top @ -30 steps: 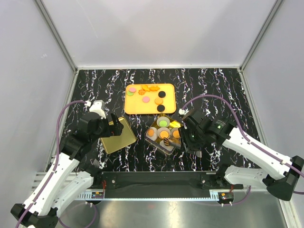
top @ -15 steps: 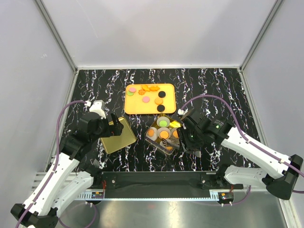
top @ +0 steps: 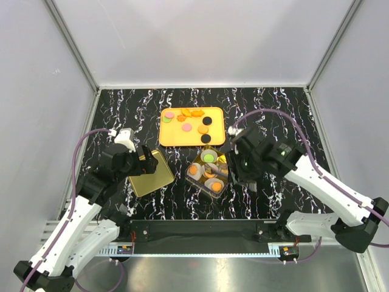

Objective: Pack the cookies

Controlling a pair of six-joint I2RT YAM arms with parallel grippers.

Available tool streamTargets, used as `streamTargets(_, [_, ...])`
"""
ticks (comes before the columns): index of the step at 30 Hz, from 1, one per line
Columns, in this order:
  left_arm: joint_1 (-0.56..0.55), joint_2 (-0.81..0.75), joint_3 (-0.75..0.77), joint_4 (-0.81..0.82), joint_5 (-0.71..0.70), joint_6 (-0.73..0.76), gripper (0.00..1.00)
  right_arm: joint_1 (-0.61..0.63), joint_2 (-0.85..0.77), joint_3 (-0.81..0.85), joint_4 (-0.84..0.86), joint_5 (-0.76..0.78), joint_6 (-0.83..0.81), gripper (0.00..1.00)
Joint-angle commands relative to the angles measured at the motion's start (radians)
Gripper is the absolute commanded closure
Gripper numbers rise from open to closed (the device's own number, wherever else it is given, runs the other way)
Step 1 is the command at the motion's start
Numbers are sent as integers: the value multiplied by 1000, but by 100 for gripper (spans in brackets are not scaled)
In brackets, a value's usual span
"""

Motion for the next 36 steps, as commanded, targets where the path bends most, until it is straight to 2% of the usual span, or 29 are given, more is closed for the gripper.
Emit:
streamTargets(1, [-4,3,-2,45,8,-2,1,-160,44,132,25,20,-98,44])
streamTargets(4, [-4,9,-5,48,23,1,1,-339,88,155,106,-92,-168,44])
streamTargets(5, [-4,9,-5,50,29,2,1,-439,105,161,128,-116,-177,44])
streamTargets(8, [-4,12,-4,53,43,5,1,-575,163,162,243,-106,-162,45])
streamTargets(15, [-6,-14,-5,54,40,4,1,-718,367,123,562,-53,-134,43])
streamTargets(17, [-6,-22,-5,51,35,2,1,-738,433,118,648,-72,-131,43])
streamTargets(23, [-6,-40,-5,50,23,-1,1,-758,619,161,737,14,-145,41])
streamTargets(28, [-6,-32,-5,51,26,1,1,-759,737,207,746,52,-175,37])
streamTargets(36, [-6,4,-4,50,20,-1,1,-761,815,230,708,36,-161,29])
